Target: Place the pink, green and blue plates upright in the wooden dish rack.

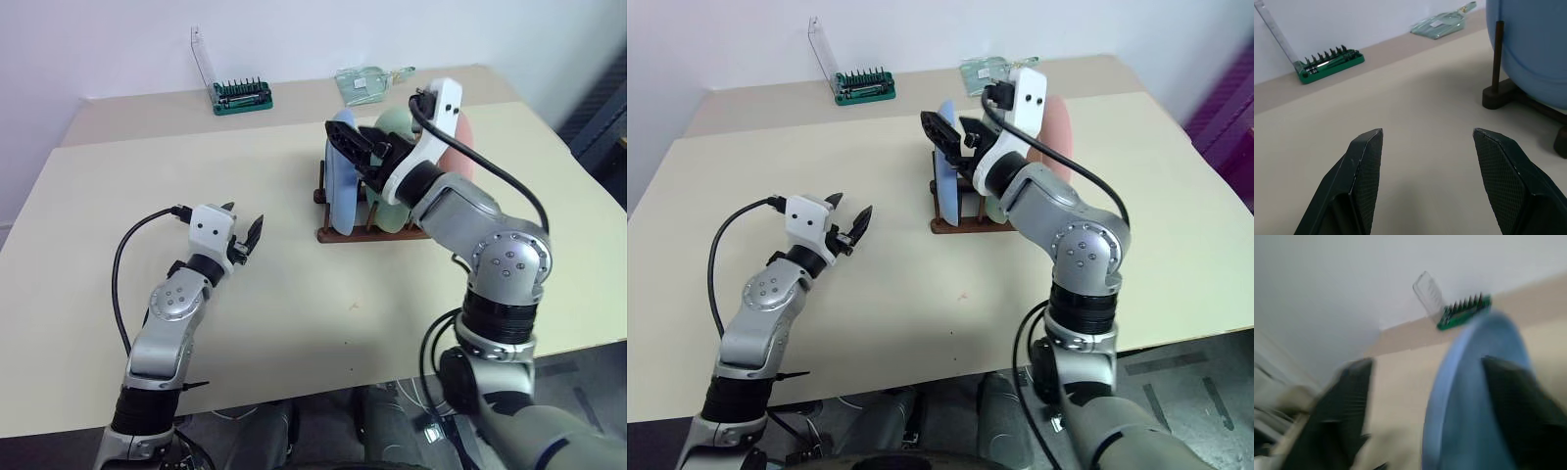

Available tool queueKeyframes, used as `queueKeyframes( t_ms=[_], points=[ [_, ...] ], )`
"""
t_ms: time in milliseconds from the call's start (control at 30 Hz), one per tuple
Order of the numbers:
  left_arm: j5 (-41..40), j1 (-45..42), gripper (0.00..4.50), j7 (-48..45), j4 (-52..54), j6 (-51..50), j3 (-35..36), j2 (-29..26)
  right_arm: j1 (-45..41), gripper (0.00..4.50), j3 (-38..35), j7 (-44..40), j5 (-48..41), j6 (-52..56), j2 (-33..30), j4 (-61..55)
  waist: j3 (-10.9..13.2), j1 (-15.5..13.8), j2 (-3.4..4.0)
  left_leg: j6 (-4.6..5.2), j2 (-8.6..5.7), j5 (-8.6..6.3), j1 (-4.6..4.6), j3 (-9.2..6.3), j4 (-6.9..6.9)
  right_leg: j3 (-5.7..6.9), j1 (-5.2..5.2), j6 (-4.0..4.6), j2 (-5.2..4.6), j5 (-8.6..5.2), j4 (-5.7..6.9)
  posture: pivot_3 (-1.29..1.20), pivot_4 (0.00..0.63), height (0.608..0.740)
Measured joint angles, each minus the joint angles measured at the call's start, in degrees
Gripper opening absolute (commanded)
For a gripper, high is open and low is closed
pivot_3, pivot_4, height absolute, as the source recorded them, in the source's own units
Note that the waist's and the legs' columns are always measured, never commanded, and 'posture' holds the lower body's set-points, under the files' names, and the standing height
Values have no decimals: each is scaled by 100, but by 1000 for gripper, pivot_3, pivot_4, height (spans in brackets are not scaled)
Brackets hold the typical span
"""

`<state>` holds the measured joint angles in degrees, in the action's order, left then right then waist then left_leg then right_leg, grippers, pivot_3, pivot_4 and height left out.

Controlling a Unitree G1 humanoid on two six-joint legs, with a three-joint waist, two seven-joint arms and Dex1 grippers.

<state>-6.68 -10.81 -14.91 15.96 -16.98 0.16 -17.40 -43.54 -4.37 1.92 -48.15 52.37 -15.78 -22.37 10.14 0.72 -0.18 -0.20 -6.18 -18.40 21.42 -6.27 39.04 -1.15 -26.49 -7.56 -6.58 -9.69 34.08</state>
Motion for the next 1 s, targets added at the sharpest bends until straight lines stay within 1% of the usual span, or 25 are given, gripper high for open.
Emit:
queueKeyframes(
  t_ms=[33, 100, 167, 233, 300, 333, 367, 433, 500, 533, 600, 633, 733, 800, 1000],
  points=[
    [2, 3, 3006, 0, 3, -4, -8, 6, 1, 3598, 248, -310, 262, -186, -326, -165, 0, -2, 0, 2, -1, -1, 0, 2, 0, 1, 1, -1, 0, 0, -1, 0, 150, 740],
    [33, -7, 3006, 14, -2, -5, -30, 14, 82, 3598, 806, -1181, 1087, -979, -1193, -582, -1, -9, -2, 5, -2, -3, -1, 4, 2, 4, 4, -2, -2, -1, -8, 0, 150, 740],
    [51, -21, 3006, 26, -14, -3, -34, 19, 358, 3598, 882, -1855, 1508, -1593, -1661, -851, -4, -11, -7, 5, 0, -3, -5, 4, 3, 7, 12, -2, -2, -1, -18, 0, 150, 740],
    [67, -37, 3006, 22, -36, -1, -44, 19, 712, 3598, 729, -2331, 1523, -1893, -1852, -947, -4, -13, -9, 5, 0, -3, -7, 4, 6, 6, 16, -3, -4, 0, -19, 0, 150, 740],
    [115, -56, 3006, -23, -83, 28, -73, -15, 1375, 3598, 174, -2852, 1149, -1896, -2161, -1111, -4, -64, -10, 8, 0, -5, -6, 1, 8, 8, 20, -2, -5, 0, -23, 0, 150, 740],
    [126, -37, 3006, -92, -130, 58, -84, -89, 1952, 3598, -342, -3177, 866, -1823, -2480, -1181, -4, -143, -10, 13, 0, -8, -6, 1, 7, 8, 25, -2, -5, 0, -33, 0, 150, 740],
    [138, 37, 3006, -134, -185, 75, -38, -185, 2332, 3598, -749, -3345, 692, -1713, -2668, -1155, -4, -147, -10, 17, 1, -10, -6, 6, 7, 6, 26, -3, -5, 1, -40, 0, 150, 740],
    [152, 103, 3006, -225, -302, 82, -12, -259, 2958, 3598, -1516, -3578, 348, -1523, -2871, -1154, -4, -154, -9, 19, 0, -11, -6, 10, 8, 6, 27, -3, -9, 2, -42, 0, 150, 740],
    [147, 123, 3006, -396, -357, 108, -79, -284, 3635, 3598, -2055, -3868, 185, -1446, -3070, -1219, -5, -157, -10, 24, 3, -14, -10, 9, 7, 7, 32, -3, -9, 1, -42, 0, 150, 740],
    [149, 173, 3006, -535, -378, 148, -150, -360, 4145, 3598, -2317, -4072, 189, -1443, -3125, -1233, -8, -162, -14, 36, 6, -21, -13, 7, 6, 11, 39, -3, -5, 1, -43, 0, 150, 740],
    [166, 289, 3006, -694, -427, 163, -186, -449, 4752, 3598, -2497, -4305, 339, -1495, -3133, -1107, -8, -147, -11, 41, 4, -23, -15, 13, 8, 7, 39, -4, -8, 2, -42, 0, 150, 740],
    [178, 321, 3006, -767, -455, 162, -234, -471, 4916, 3598, -2529, -4365, 532, -1615, -3130, -955, -8, -132, -11, 46, 4, -26, -22, 25, 9, -2, 41, -4, -8, 2, -43, 0, 150, 740],
    [199, 380, 3006, -951, -450, 226, -354, -530, 4845, 3598, -2509, -4260, 874, -1875, -3014, -599, -8, -134, -12, 49, 8, -28, -54, 24, 8, 0, 76, -4, -6, 2, -48, 0, 150, 740],
    [196, 464, 3006, -1004, -438, 233, -339, -599, 4724, 3598, -2398, -4222, 1072, -2038, -2983, -270, -5, -146, -8, 57, 10, -34, -102, 21, -5, 4, 122, -6, -6, -1, -62, 0, 150, 740],
    [195, 666, 3006, -977, -137, 86, -220, -619, 4500, 3598, -1890, -4395, 1696, -2686, -2902, 562, -5, -150, -9, 55, 5, -32, -101, 19, -1, 5, 129, -9, -9, 1, -73, 0, 150, 740]
  ],
)
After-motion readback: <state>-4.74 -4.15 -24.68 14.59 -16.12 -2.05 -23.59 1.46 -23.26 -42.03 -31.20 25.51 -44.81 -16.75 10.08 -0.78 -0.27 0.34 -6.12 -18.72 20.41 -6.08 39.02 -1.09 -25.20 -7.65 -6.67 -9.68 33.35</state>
